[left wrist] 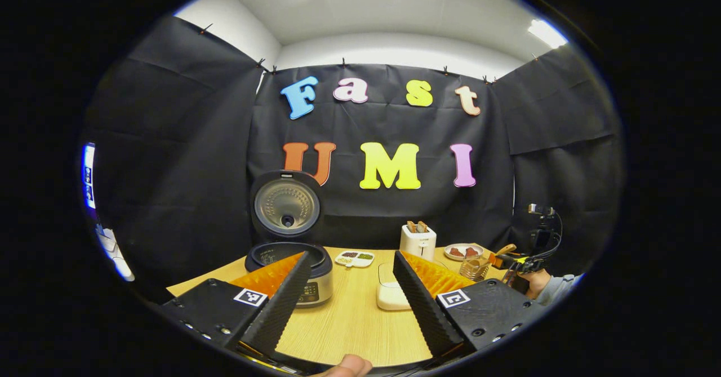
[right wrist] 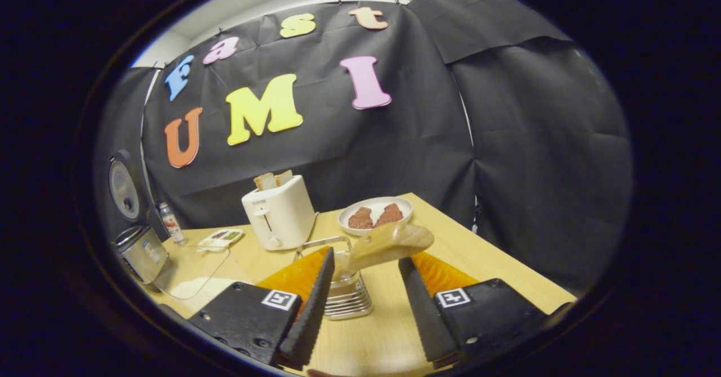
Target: Close the left gripper, press the button to open the rice cooker; take a wooden spoon from the chopstick holder with the right hand, scoop a spoonful of rice and pour it into the rice cooker, then put the wooden spoon back into the chopstick holder.
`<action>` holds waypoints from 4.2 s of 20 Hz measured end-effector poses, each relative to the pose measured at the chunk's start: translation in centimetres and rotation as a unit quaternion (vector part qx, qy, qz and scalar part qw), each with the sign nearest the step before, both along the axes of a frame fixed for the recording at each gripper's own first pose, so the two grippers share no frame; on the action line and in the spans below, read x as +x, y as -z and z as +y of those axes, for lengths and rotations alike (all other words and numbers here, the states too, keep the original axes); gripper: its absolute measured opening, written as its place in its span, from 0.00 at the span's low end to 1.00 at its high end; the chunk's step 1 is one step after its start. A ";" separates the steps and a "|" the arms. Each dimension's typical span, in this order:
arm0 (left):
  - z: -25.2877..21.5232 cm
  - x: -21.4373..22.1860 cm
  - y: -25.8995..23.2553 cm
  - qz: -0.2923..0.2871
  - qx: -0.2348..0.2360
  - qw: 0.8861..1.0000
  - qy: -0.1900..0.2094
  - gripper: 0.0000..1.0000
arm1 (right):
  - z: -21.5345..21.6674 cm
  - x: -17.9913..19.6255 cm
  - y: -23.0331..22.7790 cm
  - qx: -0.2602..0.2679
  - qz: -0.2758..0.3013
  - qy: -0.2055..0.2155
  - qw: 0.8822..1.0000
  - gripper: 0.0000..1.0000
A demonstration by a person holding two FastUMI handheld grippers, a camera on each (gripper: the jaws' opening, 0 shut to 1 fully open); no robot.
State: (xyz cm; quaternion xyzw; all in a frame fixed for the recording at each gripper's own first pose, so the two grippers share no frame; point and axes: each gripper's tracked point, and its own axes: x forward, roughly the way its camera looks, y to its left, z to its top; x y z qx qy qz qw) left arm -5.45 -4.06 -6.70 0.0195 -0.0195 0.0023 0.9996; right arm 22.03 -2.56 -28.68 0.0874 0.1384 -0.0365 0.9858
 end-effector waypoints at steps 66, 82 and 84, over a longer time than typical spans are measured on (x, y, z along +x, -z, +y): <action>4.1 -0.4 6.7 0.082 0.011 0.996 -0.023 0.96 | 29.2 -2.6 0.1 0.265 0.116 -0.256 0.922 0.07; 3.5 -0.2 6.8 0.081 0.025 0.996 -0.016 0.96 | 20.5 -1.7 -4.4 0.405 0.069 -0.185 0.893 0.07; 3.3 -0.1 6.6 0.081 0.029 0.996 -0.015 0.96 | 19.5 -1.7 -4.9 0.447 0.069 -0.175 0.875 0.07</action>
